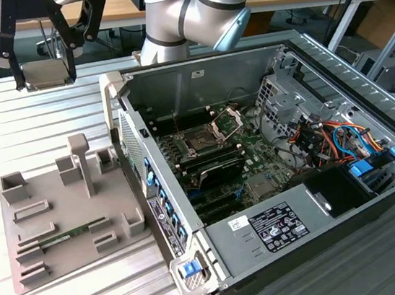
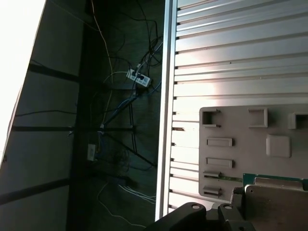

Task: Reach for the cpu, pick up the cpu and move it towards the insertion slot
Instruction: 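Pick up the cpu and move it towards the insertion slot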

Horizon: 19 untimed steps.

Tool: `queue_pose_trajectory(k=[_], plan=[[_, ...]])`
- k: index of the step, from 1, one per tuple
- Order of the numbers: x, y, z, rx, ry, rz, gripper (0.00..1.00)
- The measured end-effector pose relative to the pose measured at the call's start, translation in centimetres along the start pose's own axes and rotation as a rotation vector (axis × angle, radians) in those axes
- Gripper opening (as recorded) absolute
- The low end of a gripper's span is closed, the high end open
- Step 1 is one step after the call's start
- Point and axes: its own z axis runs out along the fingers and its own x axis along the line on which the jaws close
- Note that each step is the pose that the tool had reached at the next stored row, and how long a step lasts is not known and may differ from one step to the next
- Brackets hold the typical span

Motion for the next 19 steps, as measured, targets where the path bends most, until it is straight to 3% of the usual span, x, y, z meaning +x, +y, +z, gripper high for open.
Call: queue_pose_trajectory(k=[19], plan=[[-3.07,-0.22,-0.16,0.0,0.0,0.0,0.55]])
